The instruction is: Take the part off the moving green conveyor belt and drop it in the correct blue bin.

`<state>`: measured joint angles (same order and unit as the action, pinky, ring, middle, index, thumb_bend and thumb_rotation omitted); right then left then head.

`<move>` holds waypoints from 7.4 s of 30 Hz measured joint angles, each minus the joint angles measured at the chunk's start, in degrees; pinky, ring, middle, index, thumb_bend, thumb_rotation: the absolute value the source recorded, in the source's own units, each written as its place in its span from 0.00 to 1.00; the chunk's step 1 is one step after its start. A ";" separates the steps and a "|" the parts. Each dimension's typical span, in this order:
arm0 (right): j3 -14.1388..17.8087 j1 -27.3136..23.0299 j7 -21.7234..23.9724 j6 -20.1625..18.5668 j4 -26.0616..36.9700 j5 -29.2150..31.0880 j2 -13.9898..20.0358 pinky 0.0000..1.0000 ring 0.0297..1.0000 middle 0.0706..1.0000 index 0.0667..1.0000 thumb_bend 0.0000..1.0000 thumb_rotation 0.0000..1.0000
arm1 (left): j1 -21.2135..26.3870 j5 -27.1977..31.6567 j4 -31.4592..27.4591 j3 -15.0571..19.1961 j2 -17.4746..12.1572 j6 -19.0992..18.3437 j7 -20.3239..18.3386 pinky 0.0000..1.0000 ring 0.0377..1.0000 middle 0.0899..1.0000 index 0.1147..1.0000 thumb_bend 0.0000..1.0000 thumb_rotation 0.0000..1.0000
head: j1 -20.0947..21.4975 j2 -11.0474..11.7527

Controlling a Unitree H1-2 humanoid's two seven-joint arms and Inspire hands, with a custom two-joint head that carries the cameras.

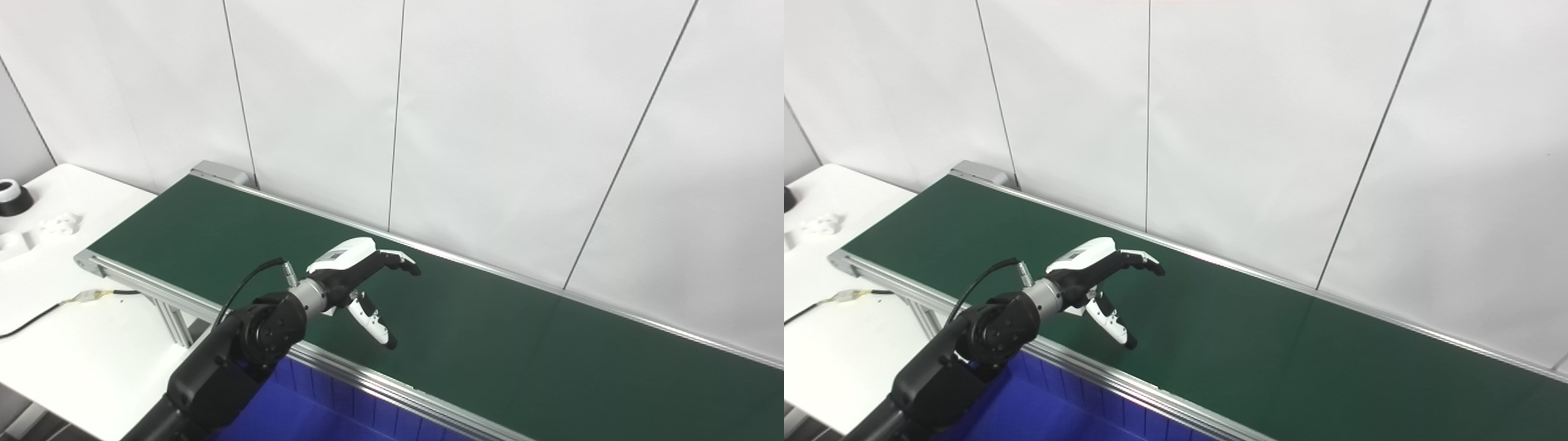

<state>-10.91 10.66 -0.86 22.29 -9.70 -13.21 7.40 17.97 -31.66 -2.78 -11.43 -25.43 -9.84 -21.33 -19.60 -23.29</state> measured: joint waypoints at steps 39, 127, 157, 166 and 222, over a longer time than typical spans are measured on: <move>-0.26 0.79 -0.10 0.57 0.30 -1.42 -0.57 0.61 0.69 0.74 0.77 0.60 0.44 | 7.80 -9.73 21.31 -6.83 -2.10 1.39 3.06 0.86 0.89 0.89 0.80 0.92 0.04 | 1.41 -0.44; -0.39 1.79 -0.07 1.04 1.98 -0.86 -0.11 0.61 0.69 0.73 0.80 0.62 0.41 | 5.61 -11.08 3.22 -7.87 1.76 -0.23 3.06 0.72 0.53 0.43 0.42 0.53 0.00 | 3.52 -2.55; -0.25 2.89 0.14 1.04 4.16 1.20 1.07 0.62 0.69 0.73 0.79 0.63 0.41 | -10.62 -4.44 -26.39 0.08 4.63 -0.42 0.61 0.72 0.45 0.40 0.45 0.52 0.00 | 6.86 -7.21; -0.25 4.12 1.27 0.60 8.62 1.09 1.31 0.64 0.70 0.74 0.80 0.61 0.36 | -15.09 -3.55 -30.38 0.15 5.47 -0.22 -0.40 0.72 0.49 0.41 0.44 0.52 0.00 | 10.37 -12.22; 0.23 4.36 4.11 -9.84 17.99 0.65 -0.50 0.63 0.69 0.74 0.80 0.68 0.50 | -24.96 -4.77 -6.00 -3.15 1.53 9.75 1.26 0.63 0.51 0.44 0.42 0.53 0.00 | 14.24 -24.70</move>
<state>-10.68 15.02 3.25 12.44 8.29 -12.55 6.91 -7.00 -36.43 -8.78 -14.58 -23.90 -0.09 -20.07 -5.36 -47.99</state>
